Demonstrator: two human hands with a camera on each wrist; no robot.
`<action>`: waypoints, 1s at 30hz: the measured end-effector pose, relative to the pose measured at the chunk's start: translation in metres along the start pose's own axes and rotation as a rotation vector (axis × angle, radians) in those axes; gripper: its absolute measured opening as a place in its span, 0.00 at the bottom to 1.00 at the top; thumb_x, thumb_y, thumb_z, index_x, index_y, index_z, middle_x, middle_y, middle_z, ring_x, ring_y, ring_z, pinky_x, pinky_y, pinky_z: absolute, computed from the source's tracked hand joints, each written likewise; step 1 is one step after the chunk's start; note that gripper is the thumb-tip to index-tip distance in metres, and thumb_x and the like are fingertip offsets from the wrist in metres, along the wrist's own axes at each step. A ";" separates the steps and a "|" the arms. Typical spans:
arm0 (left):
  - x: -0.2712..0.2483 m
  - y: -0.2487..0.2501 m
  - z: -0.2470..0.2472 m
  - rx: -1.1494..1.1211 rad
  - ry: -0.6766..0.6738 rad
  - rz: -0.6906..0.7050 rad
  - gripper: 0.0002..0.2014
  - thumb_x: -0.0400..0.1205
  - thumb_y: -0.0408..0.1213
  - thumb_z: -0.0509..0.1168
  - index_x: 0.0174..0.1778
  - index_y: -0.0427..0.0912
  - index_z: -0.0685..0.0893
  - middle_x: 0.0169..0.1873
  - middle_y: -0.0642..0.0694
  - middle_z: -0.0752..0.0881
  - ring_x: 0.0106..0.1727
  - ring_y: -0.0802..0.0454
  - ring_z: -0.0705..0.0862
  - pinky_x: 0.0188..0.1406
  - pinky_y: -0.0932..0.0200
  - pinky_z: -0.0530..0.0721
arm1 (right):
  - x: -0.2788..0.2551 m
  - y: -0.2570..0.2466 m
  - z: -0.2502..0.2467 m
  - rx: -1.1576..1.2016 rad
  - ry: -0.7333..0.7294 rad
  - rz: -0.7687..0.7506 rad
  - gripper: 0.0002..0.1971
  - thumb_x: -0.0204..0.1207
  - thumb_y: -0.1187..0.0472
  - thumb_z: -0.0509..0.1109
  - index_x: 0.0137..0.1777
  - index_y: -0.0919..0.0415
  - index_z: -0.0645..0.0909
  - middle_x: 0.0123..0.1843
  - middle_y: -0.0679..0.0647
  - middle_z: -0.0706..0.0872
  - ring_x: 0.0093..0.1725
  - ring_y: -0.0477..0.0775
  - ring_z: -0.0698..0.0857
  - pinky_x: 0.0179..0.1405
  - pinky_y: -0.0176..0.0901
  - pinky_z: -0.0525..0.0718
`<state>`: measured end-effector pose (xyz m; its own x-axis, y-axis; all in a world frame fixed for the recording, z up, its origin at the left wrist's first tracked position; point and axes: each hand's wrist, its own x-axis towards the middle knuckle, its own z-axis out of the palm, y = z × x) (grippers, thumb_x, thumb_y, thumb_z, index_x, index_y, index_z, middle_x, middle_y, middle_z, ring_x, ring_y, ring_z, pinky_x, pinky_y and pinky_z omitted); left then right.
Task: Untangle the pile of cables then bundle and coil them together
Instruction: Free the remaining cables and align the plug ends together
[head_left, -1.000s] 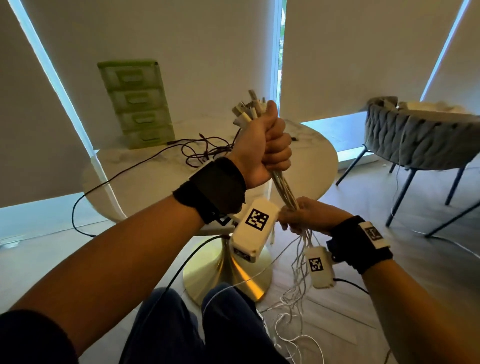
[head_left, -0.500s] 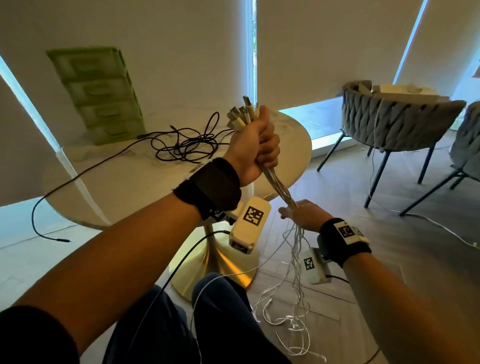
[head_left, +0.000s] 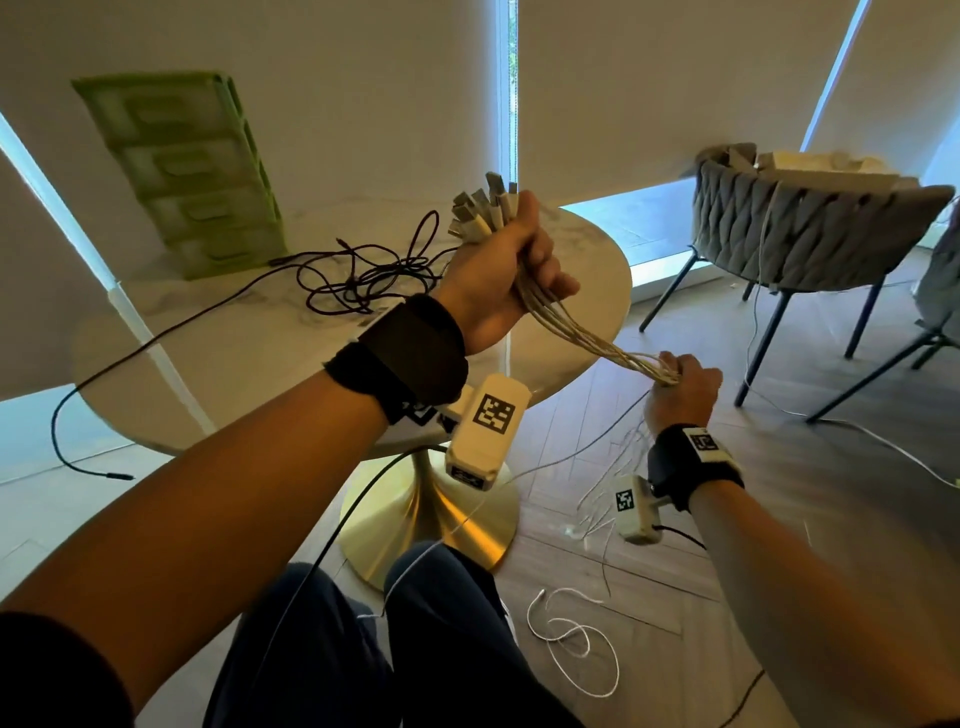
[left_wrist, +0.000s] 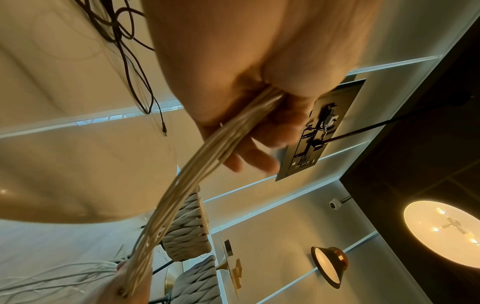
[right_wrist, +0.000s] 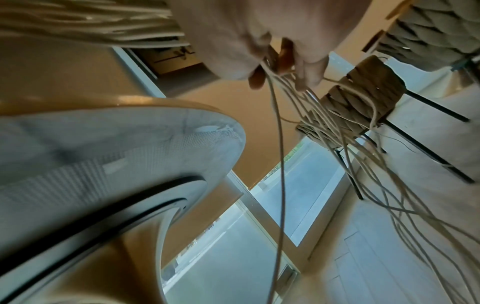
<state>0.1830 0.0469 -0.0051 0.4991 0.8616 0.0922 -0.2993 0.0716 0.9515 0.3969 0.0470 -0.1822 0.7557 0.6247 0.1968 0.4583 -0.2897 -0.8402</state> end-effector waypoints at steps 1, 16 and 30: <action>0.000 0.002 -0.002 0.013 0.009 0.000 0.24 0.88 0.51 0.51 0.29 0.40 0.71 0.18 0.49 0.71 0.27 0.50 0.74 0.40 0.54 0.85 | 0.000 0.002 0.003 -0.043 -0.038 -0.027 0.16 0.85 0.57 0.61 0.60 0.70 0.81 0.61 0.71 0.75 0.49 0.69 0.81 0.47 0.44 0.74; -0.013 0.001 -0.026 0.239 0.033 -0.109 0.14 0.88 0.45 0.57 0.41 0.41 0.76 0.17 0.53 0.62 0.19 0.56 0.61 0.25 0.60 0.71 | -0.032 -0.047 -0.030 -0.625 -0.980 -0.292 0.18 0.76 0.73 0.62 0.52 0.48 0.83 0.54 0.53 0.81 0.53 0.54 0.81 0.56 0.47 0.81; -0.031 0.002 -0.051 0.219 0.130 -0.251 0.16 0.88 0.46 0.55 0.37 0.43 0.74 0.18 0.54 0.62 0.17 0.58 0.61 0.18 0.63 0.69 | -0.082 -0.200 -0.046 0.175 -0.516 -0.652 0.10 0.86 0.56 0.58 0.60 0.51 0.80 0.45 0.47 0.84 0.43 0.45 0.85 0.37 0.33 0.78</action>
<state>0.1253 0.0461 -0.0208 0.4228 0.8888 -0.1771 0.0084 0.1916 0.9814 0.2646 0.0206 -0.0074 0.0377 0.8923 0.4498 0.6170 0.3333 -0.7129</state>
